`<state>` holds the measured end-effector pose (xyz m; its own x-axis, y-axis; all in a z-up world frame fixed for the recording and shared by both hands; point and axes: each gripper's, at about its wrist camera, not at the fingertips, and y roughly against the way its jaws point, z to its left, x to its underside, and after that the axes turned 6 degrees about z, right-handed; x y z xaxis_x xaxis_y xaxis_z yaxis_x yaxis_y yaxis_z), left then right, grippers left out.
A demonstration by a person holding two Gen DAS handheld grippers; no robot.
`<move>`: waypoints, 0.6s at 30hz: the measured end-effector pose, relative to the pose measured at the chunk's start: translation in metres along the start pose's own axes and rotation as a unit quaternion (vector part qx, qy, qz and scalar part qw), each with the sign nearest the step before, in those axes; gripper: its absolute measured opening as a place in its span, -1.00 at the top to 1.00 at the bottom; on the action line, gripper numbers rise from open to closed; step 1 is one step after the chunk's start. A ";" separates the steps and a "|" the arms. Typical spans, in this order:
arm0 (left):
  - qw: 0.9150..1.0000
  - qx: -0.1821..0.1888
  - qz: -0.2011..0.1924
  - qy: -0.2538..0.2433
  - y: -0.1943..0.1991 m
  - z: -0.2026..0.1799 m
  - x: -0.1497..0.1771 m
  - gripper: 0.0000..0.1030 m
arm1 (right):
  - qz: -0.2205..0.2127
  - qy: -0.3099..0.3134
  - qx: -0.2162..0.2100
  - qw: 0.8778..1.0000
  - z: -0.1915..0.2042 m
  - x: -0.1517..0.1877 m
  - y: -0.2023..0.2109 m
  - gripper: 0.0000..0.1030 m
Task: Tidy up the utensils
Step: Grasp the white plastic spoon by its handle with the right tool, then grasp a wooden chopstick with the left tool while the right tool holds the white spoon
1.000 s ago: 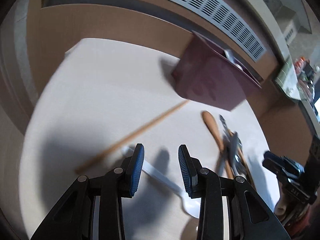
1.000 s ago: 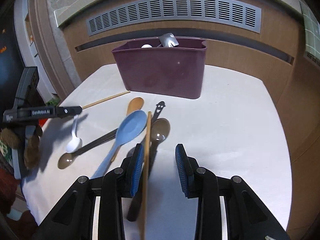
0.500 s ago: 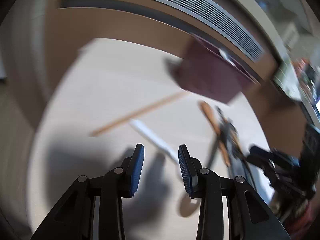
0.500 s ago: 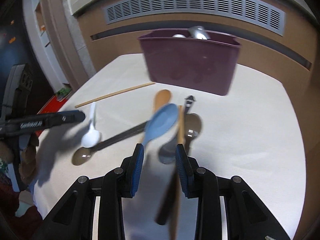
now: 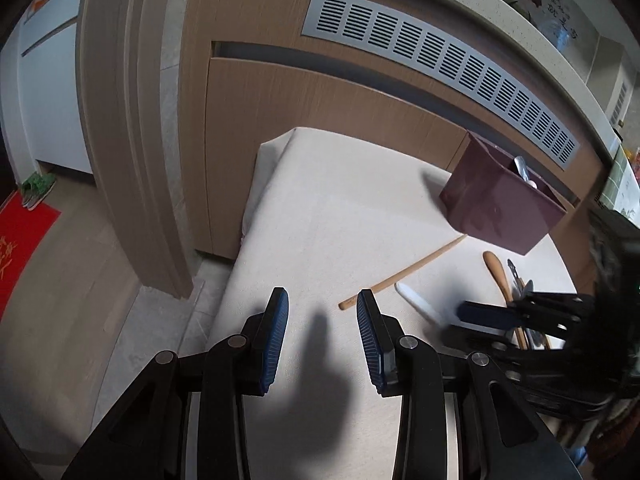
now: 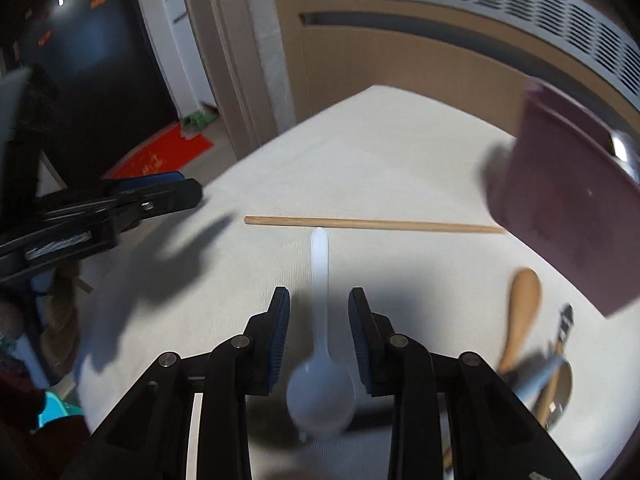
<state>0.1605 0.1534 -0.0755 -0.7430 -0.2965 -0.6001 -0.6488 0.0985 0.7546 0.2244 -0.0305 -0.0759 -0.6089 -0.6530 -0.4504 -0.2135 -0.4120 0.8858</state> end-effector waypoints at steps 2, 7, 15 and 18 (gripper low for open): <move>1.000 0.006 0.005 -0.004 -0.002 -0.003 0.000 0.29 | 0.019 0.009 0.020 1.000 0.005 -0.004 -0.015 0.67; 0.999 0.024 0.019 -0.024 -0.015 -0.019 -0.006 0.29 | -0.003 0.014 0.040 0.999 0.004 0.009 0.002 0.86; 0.994 0.038 0.063 -0.078 -0.062 -0.059 -0.029 0.29 | -0.051 -0.126 0.098 0.986 -0.072 0.085 0.074 0.86; 0.993 0.036 0.076 -0.077 -0.075 -0.064 -0.035 0.29 | -0.059 -0.192 0.118 0.972 -0.104 0.119 0.093 0.86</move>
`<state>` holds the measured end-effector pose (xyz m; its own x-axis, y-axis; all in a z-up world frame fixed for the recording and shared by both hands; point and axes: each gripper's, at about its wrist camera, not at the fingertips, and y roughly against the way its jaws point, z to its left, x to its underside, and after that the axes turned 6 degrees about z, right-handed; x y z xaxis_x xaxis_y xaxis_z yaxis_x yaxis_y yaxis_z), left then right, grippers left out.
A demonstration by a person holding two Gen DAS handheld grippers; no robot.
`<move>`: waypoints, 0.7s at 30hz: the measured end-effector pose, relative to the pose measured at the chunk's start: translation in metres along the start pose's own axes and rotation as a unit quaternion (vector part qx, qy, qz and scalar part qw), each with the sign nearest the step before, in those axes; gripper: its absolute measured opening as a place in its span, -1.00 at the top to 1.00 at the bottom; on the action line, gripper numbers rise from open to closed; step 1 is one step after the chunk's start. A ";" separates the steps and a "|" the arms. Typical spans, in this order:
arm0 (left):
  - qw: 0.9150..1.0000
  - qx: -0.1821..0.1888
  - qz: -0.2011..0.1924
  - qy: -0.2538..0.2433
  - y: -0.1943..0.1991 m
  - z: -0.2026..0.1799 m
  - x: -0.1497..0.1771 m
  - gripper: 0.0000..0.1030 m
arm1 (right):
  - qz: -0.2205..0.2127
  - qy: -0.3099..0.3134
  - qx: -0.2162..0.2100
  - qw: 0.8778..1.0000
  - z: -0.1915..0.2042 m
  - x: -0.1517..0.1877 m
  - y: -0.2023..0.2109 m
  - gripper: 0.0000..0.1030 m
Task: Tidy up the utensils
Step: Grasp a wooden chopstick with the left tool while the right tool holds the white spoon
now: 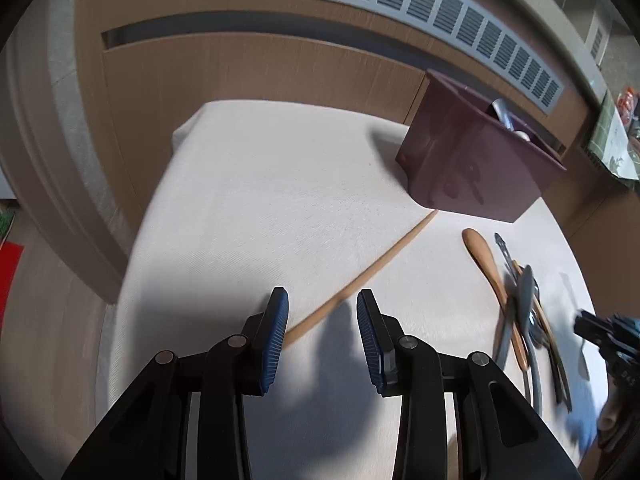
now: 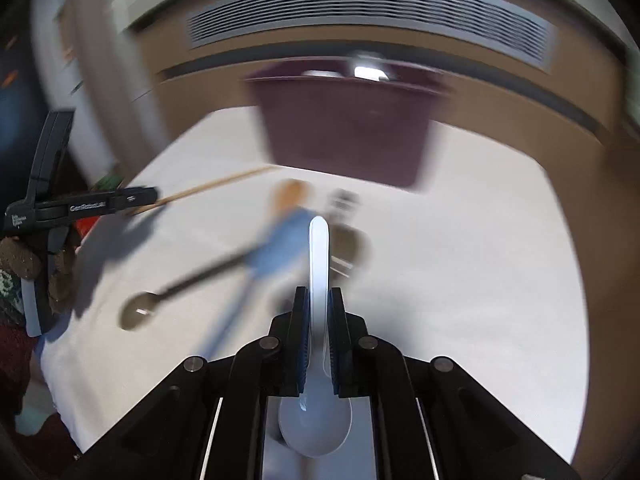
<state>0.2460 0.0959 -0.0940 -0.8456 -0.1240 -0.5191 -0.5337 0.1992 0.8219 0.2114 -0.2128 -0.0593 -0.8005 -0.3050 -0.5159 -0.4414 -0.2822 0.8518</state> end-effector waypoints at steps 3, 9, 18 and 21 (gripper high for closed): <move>1.000 0.008 0.012 0.015 -0.006 0.000 -0.002 0.29 | -0.001 -0.065 0.015 0.998 -0.033 0.022 0.005 0.85; 0.998 0.049 0.049 -0.009 0.001 -0.023 0.017 0.29 | 0.001 -0.117 0.004 0.993 -0.058 0.045 0.005 0.85; 0.993 0.037 0.073 -0.091 0.004 -0.076 0.042 0.29 | -0.017 -0.082 -0.023 0.996 -0.035 0.041 0.004 0.85; 0.993 0.029 0.074 -0.090 -0.004 -0.083 0.031 0.29 | -0.014 -0.081 -0.026 0.996 -0.035 0.043 0.003 0.85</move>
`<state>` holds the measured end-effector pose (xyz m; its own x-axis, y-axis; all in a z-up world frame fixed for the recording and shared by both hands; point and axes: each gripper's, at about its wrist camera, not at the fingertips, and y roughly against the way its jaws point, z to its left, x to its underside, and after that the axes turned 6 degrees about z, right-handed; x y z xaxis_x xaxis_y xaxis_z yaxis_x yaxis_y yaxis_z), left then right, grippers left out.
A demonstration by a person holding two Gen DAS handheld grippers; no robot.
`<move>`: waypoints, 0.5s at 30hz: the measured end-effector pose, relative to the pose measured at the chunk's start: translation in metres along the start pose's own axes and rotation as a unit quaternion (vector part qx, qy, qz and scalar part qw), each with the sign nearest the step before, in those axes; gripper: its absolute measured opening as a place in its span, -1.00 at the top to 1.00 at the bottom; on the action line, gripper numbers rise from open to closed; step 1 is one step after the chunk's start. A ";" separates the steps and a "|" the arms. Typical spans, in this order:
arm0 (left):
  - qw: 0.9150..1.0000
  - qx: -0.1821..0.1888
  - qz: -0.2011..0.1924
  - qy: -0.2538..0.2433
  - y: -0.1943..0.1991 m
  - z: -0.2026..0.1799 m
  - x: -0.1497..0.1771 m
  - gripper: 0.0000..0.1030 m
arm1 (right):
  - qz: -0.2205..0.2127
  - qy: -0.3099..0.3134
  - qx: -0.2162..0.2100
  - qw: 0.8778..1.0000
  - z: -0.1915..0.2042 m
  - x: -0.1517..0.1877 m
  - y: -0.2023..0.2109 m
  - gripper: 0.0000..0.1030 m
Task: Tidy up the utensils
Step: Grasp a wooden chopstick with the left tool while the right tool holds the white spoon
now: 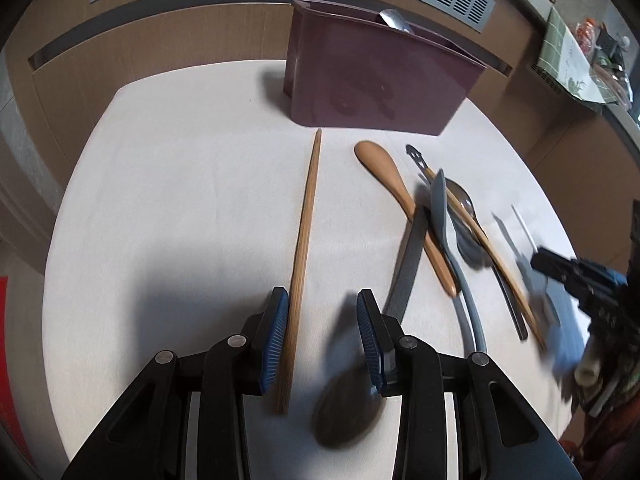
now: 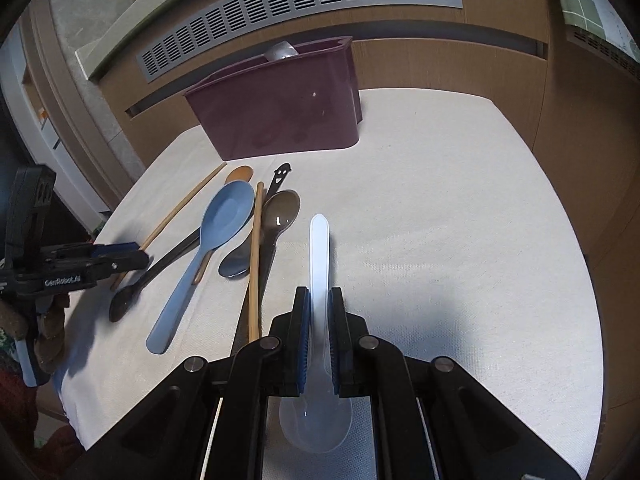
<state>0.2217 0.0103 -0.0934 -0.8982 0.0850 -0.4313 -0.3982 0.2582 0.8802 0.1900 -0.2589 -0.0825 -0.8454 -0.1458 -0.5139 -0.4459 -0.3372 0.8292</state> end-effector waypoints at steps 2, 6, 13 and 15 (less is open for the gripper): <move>1.000 -0.006 0.001 0.000 -0.007 -0.003 -0.010 0.29 | 0.001 0.003 0.003 1.000 0.000 0.000 0.000 0.83; 1.000 -0.016 0.004 0.002 -0.017 -0.005 -0.030 0.29 | 0.003 0.014 0.016 1.000 -0.001 -0.003 -0.002 0.82; 1.000 -0.020 0.002 -0.001 -0.022 -0.008 -0.038 0.29 | 0.025 0.035 0.034 0.999 0.003 -0.013 -0.013 0.70; 1.000 -0.017 0.000 -0.004 -0.022 -0.007 -0.037 0.29 | 0.041 0.035 0.043 0.998 0.006 -0.016 -0.019 0.65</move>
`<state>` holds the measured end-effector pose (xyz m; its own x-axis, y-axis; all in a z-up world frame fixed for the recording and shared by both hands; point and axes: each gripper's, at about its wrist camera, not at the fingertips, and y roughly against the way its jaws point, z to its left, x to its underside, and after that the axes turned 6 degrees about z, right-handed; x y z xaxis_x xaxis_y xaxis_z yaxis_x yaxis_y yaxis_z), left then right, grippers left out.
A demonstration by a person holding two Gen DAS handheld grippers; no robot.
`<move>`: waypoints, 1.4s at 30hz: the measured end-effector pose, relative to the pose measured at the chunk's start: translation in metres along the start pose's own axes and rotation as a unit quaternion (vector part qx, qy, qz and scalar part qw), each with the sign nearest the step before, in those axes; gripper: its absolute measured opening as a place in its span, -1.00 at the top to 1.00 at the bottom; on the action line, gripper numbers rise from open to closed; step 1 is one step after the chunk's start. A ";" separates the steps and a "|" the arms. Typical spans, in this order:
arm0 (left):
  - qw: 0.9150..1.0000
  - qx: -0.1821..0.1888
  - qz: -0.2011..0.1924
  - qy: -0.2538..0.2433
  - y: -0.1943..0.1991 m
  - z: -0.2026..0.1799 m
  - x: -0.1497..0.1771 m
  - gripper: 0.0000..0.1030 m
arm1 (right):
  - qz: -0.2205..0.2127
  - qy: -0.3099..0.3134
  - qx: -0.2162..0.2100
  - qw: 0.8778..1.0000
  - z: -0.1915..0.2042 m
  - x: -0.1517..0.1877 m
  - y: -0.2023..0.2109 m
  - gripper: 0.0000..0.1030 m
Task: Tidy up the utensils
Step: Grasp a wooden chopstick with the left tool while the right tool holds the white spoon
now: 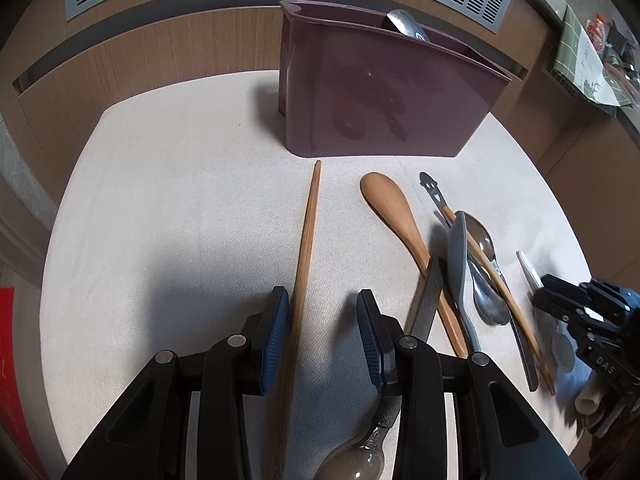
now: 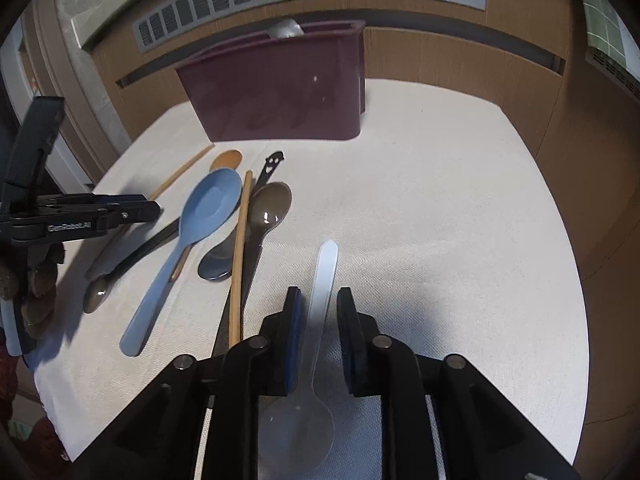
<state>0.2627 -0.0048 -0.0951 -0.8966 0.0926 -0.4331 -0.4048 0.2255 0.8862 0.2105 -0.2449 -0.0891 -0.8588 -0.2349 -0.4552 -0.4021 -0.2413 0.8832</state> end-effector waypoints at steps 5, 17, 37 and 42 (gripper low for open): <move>1.000 0.007 0.004 0.004 0.000 0.003 -0.002 0.29 | -0.006 0.005 0.012 1.000 0.004 -0.003 -0.002 0.79; 1.000 -0.019 0.006 0.020 -0.007 0.007 -0.019 0.80 | -0.038 -0.009 0.010 0.999 -0.001 0.003 0.021 0.81; 0.972 0.071 -0.213 0.075 0.143 -0.001 0.038 0.90 | -0.119 -0.041 0.006 0.992 -0.008 0.002 0.077 0.81; 0.977 0.064 -0.178 0.102 0.123 0.011 0.037 0.90 | -0.122 -0.035 0.012 0.992 -0.005 0.001 0.082 0.82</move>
<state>0.1813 0.0375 -0.0039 -0.7252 -0.2068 -0.6568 -0.6837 0.3289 0.6514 0.1780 -0.2696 -0.0178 -0.7547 -0.1062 -0.6474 -0.6071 -0.2610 0.7506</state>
